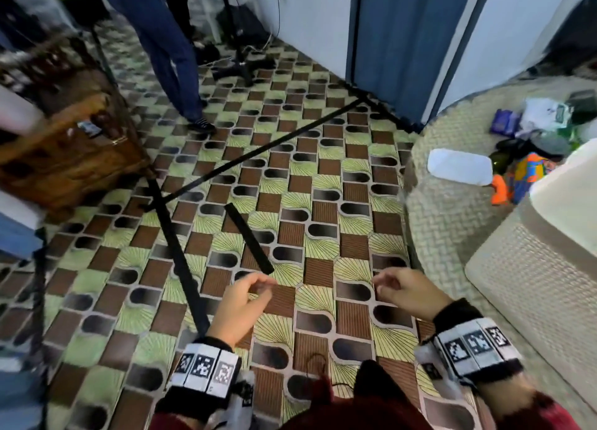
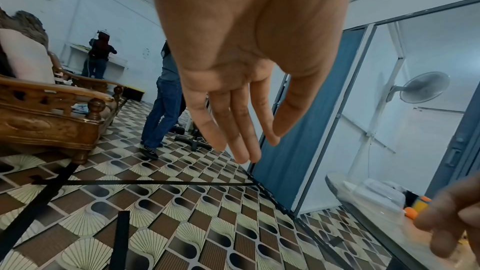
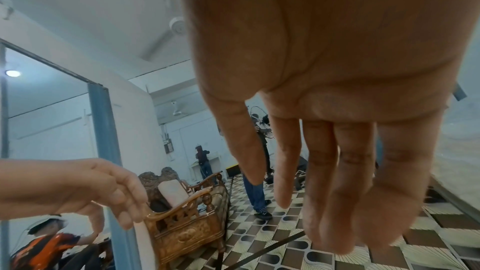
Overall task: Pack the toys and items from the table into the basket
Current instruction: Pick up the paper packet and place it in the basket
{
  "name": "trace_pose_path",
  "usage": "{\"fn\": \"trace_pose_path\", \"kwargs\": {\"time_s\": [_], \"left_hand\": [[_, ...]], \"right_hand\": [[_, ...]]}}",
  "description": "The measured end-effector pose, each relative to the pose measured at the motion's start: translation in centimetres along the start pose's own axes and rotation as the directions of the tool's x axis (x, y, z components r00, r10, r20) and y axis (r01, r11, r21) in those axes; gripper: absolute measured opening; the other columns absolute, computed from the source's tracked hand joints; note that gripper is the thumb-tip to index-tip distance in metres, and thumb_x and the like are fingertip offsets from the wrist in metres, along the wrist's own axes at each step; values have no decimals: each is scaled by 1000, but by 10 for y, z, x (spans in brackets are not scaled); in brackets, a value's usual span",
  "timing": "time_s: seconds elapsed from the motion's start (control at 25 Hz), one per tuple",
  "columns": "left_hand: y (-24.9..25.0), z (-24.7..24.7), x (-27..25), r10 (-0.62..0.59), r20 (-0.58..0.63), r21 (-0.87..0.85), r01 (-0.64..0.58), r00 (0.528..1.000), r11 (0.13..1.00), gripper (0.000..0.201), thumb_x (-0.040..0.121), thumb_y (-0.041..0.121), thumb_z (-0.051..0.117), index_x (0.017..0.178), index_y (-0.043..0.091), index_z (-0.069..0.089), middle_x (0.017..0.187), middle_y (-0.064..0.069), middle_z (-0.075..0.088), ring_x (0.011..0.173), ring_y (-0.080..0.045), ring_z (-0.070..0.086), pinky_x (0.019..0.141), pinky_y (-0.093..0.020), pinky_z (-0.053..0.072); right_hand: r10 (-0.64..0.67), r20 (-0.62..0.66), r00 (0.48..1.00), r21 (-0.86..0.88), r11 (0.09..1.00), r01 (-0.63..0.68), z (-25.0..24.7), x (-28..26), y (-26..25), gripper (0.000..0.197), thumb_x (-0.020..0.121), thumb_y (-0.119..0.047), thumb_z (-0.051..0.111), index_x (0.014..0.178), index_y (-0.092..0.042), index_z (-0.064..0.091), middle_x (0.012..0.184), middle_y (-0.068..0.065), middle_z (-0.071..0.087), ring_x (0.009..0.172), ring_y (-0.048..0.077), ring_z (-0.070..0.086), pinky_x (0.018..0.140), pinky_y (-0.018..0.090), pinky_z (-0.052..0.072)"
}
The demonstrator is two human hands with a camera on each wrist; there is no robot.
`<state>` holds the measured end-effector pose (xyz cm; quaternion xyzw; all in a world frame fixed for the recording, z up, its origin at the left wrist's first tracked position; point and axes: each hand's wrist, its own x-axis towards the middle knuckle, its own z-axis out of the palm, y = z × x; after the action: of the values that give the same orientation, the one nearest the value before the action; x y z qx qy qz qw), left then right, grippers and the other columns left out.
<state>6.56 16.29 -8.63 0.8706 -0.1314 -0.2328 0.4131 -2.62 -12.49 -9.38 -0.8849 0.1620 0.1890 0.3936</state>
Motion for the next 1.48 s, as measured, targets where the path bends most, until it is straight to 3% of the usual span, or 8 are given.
{"fn": "trace_pose_path", "kwargs": {"time_s": [0.28,0.44,0.52,0.68,0.88,1.08,1.36,1.48], "left_hand": [[6,-28,107,8,52,-2,-8,999,1000,20,91,8,56,106,21,61,104,11,62,96,5,55,76,-6,43],[25,-40,196,31,67,-5,-30,997,1000,22,91,8,57,104,25,60,104,10,62,98,2,56,83,-12,44],[41,-48,248,66,80,20,-68,995,997,21,91,9,57,104,24,60,103,11,62,97,4,56,81,-10,43],[79,-57,337,99,148,45,-107,984,993,19,92,11,56,105,24,61,100,12,62,95,3,56,81,-13,45],[126,-55,442,201,258,110,-235,945,966,16,92,15,56,105,24,59,101,13,60,92,6,54,81,-12,46],[170,-36,525,251,393,122,-320,885,940,18,92,13,56,106,23,61,101,12,62,94,4,55,73,-6,41],[249,14,660,299,606,77,-428,737,901,18,91,12,58,105,23,62,99,8,64,93,-1,58,82,-15,46],[293,42,706,352,713,53,-547,606,836,18,90,13,60,105,23,61,97,9,64,90,5,57,74,-6,43]], "right_hand": [[76,-170,982,141,989,-52,-34,82,-8,24,92,-13,57,115,-11,61,103,5,62,87,8,57,70,3,40],[135,-213,968,211,973,-89,-70,145,-14,30,94,-17,53,123,-13,55,101,2,60,101,34,60,85,38,49],[158,-233,960,238,966,-101,-90,183,-16,29,94,-17,53,122,-12,56,97,2,63,95,35,62,82,40,50],[191,-274,943,264,957,-117,-126,243,-17,26,93,-16,54,119,-12,58,91,-6,60,83,16,58,67,14,43],[264,-329,907,310,937,-160,-168,303,-10,24,92,-14,56,115,-15,59,87,-15,61,82,-1,57,69,6,41],[416,-448,792,498,851,-166,-208,331,5,21,90,-8,57,108,-19,60,90,4,67,88,22,64,86,36,52],[626,-536,567,599,755,-268,-260,368,33,23,90,-8,58,111,-13,62,102,6,66,81,12,59,65,11,44],[734,-540,412,685,668,-292,-281,374,39,23,90,-9,58,112,-12,61,99,5,65,83,15,56,72,21,40]]}}
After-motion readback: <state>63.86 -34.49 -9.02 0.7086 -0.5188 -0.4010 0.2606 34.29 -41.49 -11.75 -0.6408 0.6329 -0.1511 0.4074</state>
